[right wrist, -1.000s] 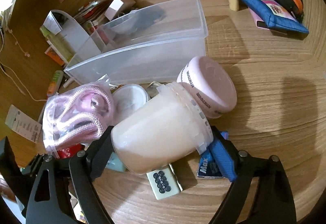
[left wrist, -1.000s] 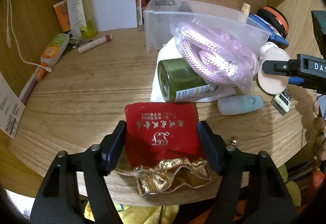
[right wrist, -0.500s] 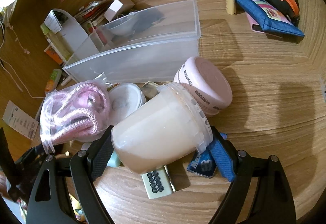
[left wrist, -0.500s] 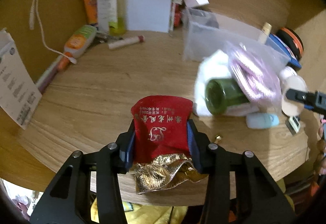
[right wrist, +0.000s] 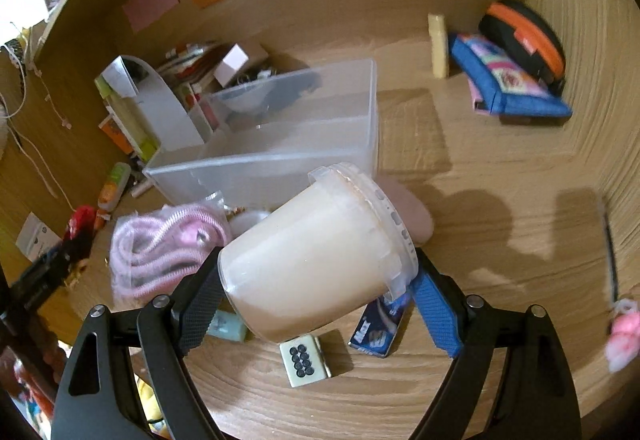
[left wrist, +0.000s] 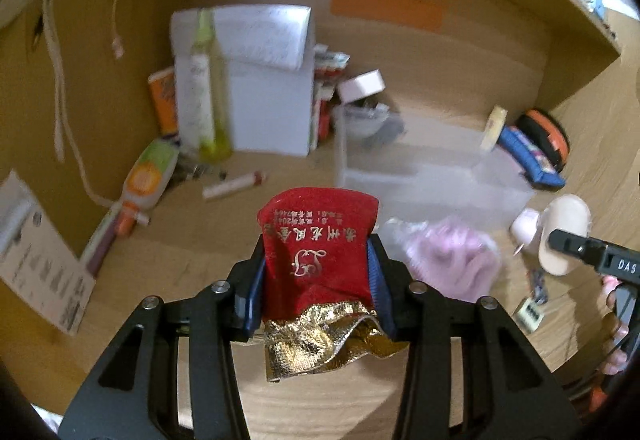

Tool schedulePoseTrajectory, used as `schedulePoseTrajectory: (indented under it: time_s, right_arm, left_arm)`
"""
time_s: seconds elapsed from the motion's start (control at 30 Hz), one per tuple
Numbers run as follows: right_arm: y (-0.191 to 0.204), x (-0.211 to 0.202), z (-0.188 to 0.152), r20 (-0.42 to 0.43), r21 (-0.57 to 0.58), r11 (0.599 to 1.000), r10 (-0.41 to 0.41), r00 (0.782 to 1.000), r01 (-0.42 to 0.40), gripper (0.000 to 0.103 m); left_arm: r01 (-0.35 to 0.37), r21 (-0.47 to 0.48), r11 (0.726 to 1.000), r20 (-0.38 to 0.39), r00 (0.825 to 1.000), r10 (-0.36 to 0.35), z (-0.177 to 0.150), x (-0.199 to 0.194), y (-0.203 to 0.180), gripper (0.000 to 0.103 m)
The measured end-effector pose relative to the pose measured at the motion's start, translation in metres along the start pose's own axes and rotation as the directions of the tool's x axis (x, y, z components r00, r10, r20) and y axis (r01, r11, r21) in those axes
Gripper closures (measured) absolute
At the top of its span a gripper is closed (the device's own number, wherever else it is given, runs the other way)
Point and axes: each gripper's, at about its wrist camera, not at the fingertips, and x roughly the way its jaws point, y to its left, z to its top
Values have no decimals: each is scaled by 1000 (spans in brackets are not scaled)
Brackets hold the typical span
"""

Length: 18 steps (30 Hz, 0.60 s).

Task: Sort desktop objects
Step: 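Grasp the red pouch with the left gripper while the right gripper grasps the beige jar, then lower the red pouch and beige jar into the clear box and release both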

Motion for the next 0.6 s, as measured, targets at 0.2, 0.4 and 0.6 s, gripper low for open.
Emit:
schedulePoseTrajectory:
  time_s: [0.2, 0.4, 0.6]
  right_arm:
    - [1, -11, 20, 46, -18, 1000, -2, 999, 3, 17]
    - [2, -16, 42, 99, -40, 999, -22, 995, 26, 17]
    - [6, -5, 69, 119, -52, 998, -27, 993, 33, 17]
  left_arm:
    - [68, 29, 997, 5, 998, -68, 31, 10, -17, 58]
    - [108, 56, 993, 5, 994, -109, 61, 23, -31, 58]
    - [148, 71, 986, -4, 989, -148, 91, 43, -40, 58]
